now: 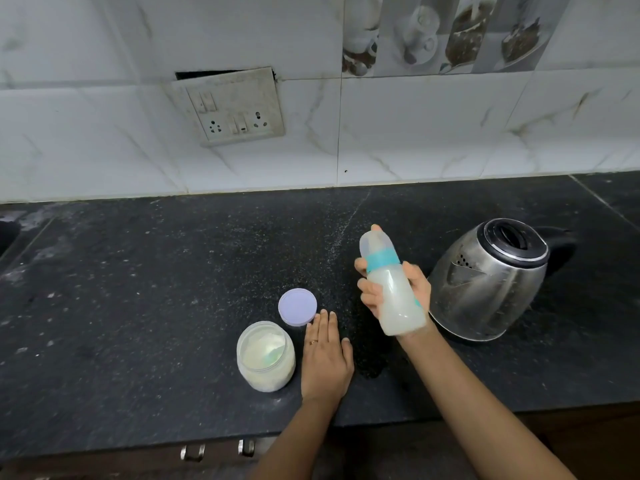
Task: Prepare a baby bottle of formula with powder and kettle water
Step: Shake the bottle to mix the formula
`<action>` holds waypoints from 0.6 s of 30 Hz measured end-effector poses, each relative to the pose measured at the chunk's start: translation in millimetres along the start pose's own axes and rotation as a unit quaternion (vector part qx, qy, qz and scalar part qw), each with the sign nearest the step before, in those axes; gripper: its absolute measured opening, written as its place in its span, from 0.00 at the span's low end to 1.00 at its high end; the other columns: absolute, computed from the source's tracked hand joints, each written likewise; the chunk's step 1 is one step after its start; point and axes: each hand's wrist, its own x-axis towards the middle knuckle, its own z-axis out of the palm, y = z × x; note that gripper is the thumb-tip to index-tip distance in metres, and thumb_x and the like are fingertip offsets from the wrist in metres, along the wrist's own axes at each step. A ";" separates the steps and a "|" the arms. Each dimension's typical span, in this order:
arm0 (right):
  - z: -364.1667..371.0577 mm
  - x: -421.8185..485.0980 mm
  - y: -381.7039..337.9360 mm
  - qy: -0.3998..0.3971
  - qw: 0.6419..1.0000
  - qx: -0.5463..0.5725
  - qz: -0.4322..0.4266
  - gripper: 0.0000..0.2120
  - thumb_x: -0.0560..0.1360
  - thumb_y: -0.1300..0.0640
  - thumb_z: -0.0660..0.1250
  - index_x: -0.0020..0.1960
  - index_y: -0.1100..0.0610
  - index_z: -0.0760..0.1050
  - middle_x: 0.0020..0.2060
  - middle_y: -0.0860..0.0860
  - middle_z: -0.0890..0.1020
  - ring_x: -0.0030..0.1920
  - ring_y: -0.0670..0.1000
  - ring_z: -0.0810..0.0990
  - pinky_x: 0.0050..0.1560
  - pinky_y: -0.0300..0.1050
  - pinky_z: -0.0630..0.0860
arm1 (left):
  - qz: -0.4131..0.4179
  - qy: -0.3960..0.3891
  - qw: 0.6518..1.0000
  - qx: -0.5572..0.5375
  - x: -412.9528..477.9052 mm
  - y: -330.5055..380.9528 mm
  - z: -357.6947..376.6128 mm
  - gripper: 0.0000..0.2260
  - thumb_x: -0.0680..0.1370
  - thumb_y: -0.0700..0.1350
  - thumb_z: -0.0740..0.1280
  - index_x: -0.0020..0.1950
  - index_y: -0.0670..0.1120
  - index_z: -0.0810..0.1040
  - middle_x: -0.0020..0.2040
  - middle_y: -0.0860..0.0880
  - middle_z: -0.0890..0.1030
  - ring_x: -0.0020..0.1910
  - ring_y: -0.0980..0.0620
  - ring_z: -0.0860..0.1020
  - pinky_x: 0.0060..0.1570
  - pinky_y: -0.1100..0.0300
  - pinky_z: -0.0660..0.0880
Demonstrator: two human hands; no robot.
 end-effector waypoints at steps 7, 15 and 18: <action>-5.5 -3.8 6.2 -0.022 0.996 0.078 0.035 0.26 0.72 0.54 0.69 0.62 0.65 0.62 0.51 0.62 0.75 0.40 0.56 0.79 0.40 0.47 0.78 | 0.003 -0.004 1.000 0.007 1.6 -0.3 0.6 0.25 0.78 0.49 0.53 0.69 0.37 0.70 0.69 0.39 0.72 0.70 0.43 0.69 0.72 0.53 0.53; -13.6 -3.9 -7.0 -0.069 0.995 0.060 0.038 0.28 0.73 0.52 0.69 0.64 0.60 0.57 0.51 0.62 0.77 0.40 0.56 0.80 0.38 0.47 0.79 | 0.006 -0.005 1.000 0.011 1.2 -0.6 0.9 0.25 0.78 0.49 0.53 0.70 0.37 0.70 0.70 0.39 0.71 0.71 0.44 0.68 0.72 0.53 0.52; -8.7 -9.3 -10.6 -0.043 0.999 -0.023 0.016 0.33 0.73 0.47 0.68 0.68 0.54 0.52 0.50 0.60 0.77 0.38 0.54 0.79 0.35 0.45 0.77 | 0.003 -0.004 1.000 0.011 1.1 -1.2 1.8 0.25 0.78 0.50 0.53 0.71 0.38 0.69 0.70 0.39 0.71 0.71 0.44 0.67 0.72 0.54 0.51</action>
